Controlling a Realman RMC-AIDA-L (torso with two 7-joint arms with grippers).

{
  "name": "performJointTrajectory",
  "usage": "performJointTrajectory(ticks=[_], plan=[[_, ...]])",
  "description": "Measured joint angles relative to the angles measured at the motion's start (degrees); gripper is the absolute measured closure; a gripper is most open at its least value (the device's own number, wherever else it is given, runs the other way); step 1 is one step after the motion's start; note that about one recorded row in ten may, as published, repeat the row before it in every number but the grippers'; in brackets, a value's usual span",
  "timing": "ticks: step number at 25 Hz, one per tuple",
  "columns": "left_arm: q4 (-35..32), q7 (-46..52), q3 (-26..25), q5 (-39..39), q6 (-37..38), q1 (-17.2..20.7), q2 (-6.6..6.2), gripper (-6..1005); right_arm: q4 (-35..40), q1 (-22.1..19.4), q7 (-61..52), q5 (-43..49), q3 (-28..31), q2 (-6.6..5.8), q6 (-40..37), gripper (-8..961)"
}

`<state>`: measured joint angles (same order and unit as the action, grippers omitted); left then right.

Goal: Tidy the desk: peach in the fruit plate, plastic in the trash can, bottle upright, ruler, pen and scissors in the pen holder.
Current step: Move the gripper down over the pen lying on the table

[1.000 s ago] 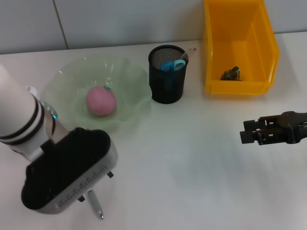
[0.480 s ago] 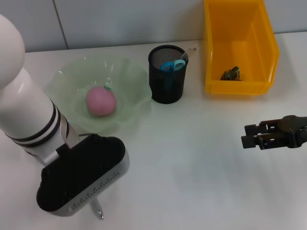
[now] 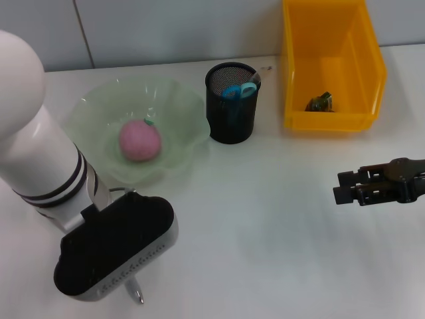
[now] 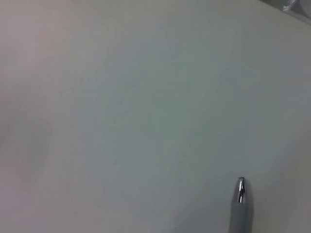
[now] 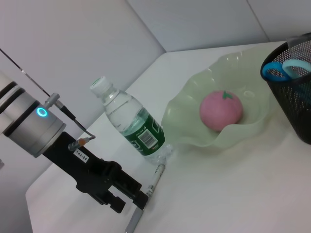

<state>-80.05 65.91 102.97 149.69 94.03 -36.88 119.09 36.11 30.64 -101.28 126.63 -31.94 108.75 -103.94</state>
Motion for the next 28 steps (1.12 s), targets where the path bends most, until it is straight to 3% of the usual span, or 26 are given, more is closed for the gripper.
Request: performJointTrajectory(ticks=[28], plan=[[3.6, -1.3, 0.5, 2.3, -2.0, -1.3, 0.0, 307, 0.0, -0.3, -1.6, 2.0, 0.0, -0.47, -0.1, 275]])
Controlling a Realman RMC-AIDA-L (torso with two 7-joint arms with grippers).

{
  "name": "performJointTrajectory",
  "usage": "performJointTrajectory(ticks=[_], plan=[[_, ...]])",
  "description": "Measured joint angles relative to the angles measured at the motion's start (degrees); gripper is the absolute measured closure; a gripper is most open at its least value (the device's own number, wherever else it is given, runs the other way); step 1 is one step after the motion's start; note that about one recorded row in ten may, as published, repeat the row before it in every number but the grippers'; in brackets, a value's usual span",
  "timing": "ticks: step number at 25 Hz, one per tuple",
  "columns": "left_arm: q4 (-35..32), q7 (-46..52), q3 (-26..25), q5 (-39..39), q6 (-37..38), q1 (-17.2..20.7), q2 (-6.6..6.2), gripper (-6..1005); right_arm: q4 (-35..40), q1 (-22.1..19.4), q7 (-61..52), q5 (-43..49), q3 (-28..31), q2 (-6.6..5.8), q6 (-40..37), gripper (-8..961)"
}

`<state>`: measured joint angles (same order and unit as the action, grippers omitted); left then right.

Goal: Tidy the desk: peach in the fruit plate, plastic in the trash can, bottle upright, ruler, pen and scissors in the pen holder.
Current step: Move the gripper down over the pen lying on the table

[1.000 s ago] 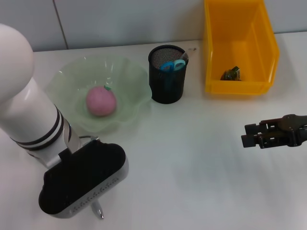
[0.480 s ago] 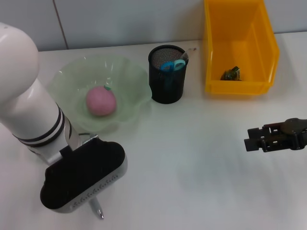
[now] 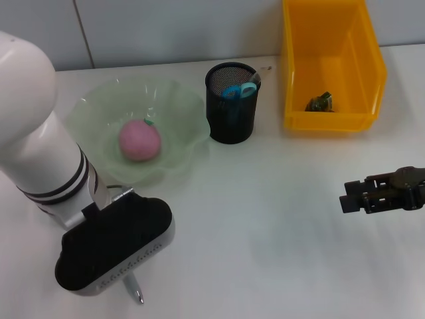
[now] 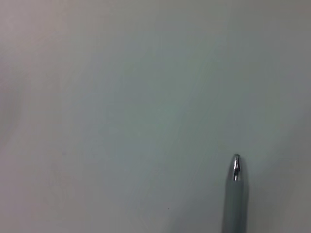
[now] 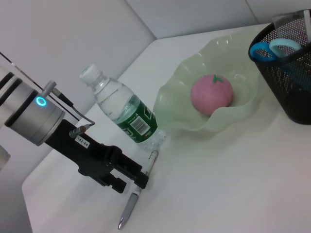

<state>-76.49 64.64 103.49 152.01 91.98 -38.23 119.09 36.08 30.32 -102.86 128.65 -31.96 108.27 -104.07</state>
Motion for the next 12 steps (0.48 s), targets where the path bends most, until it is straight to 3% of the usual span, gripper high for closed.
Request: performJointTrajectory(ticks=[7, 12], plan=[[0.2, -0.4, 0.3, 0.8, -0.1, -0.1, 0.0, 313, 0.0, 0.1, -0.5, 0.0, 0.1, -0.02, -0.1, 277], [0.8, -0.7, 1.0, 0.8, 0.0, -0.2, 0.0, 383, 0.0, 0.4, -0.6, 0.0, 0.0, -0.11, -0.1, 278]])
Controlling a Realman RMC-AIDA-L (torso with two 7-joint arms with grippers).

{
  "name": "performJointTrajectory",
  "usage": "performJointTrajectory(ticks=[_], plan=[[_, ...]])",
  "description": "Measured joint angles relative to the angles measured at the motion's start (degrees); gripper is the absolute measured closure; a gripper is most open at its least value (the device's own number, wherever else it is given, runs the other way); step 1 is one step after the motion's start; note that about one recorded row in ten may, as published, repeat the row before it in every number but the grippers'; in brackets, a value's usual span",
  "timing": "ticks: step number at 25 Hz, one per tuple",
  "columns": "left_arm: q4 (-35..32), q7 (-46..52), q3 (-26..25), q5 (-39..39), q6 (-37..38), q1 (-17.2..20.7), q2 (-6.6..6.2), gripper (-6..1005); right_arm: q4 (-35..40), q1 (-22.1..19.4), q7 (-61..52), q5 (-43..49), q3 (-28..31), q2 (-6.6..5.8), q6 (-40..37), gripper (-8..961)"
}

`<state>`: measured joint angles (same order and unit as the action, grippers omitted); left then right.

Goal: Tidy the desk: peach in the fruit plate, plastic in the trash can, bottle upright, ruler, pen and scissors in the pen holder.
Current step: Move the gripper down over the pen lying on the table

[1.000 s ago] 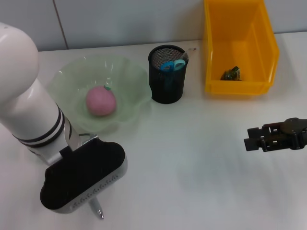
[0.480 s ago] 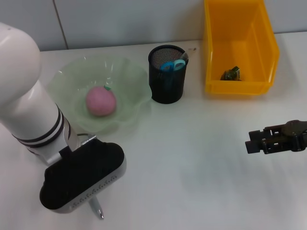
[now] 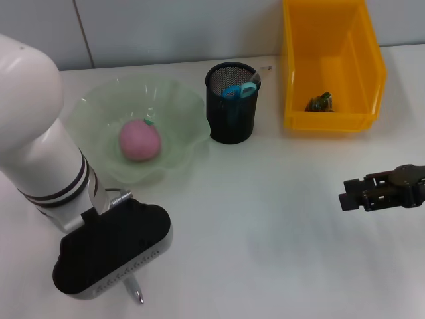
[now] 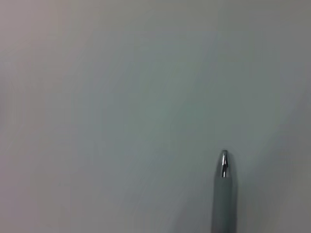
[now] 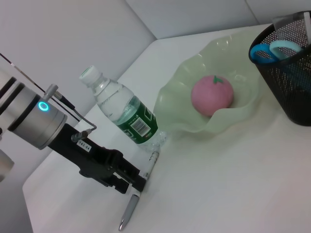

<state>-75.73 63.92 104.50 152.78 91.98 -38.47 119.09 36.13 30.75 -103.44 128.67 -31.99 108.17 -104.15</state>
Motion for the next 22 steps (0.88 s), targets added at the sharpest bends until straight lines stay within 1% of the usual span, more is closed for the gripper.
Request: performJointTrajectory(ticks=[5, 11, 22], plan=[[0.1, 0.0, 0.4, 0.0, -0.4, 0.0, 0.0, 453, 0.0, 0.0, 0.0, 0.0, 0.0, -0.03, 0.1, 280], [1.6, -0.2, 0.5, -0.1, -1.6, -0.5, 0.0, 461, 0.0, 0.0, -0.1, 0.0, 0.0, -0.06, 0.1, 282], [2.5, -0.7, 0.7, -0.3, -2.0, -1.1, 0.0, 582, 0.0, -0.3, -0.4, 0.0, 0.0, -0.07, 0.1, 285]])
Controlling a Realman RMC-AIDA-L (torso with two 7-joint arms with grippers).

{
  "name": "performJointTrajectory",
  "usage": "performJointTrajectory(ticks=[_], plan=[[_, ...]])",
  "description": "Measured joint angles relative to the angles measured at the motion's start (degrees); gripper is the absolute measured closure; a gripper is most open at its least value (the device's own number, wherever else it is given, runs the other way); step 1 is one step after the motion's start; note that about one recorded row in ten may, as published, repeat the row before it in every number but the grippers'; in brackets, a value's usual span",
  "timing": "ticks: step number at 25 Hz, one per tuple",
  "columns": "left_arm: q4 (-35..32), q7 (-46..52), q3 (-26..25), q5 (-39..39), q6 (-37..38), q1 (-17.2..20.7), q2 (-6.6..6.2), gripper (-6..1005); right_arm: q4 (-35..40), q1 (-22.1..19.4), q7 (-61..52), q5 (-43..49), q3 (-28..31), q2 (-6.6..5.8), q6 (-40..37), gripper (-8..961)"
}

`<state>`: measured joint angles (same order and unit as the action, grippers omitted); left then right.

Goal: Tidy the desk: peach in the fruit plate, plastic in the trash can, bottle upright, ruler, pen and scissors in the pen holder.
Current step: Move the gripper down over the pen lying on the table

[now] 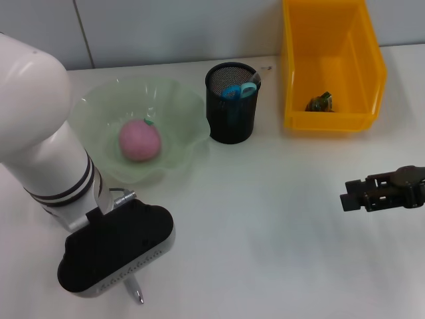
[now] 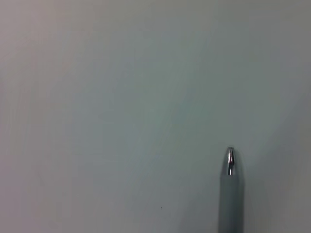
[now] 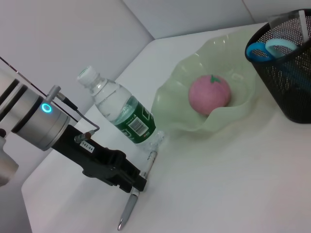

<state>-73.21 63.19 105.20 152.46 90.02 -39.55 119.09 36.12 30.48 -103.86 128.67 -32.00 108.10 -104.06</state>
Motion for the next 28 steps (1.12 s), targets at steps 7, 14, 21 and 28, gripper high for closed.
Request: performJointTrajectory(ticks=[7, 14, 21, 28], plan=[[0.0, 0.0, 0.0, 0.1, 0.0, 0.0, 0.01, 617, 0.0, -0.2, -0.2, 0.1, 0.0, 0.0, 0.0, 287], [0.0, -0.4, 0.0, 0.1, 0.0, 0.0, 0.0, 621, -0.1, -0.3, -0.4, 0.1, 0.1, 0.0, -0.2, 289], [0.0, -0.7, 0.0, 0.0, 0.0, 0.2, 0.0, 669, 0.0, -0.2, -0.5, 0.2, 0.5, 0.0, -0.8, 291], [0.0, -0.8, 0.0, 0.0, 0.0, 0.2, 0.0, 702, 0.0, 0.0, -1.0, 0.2, 0.1, -0.08, -0.8, 293]])
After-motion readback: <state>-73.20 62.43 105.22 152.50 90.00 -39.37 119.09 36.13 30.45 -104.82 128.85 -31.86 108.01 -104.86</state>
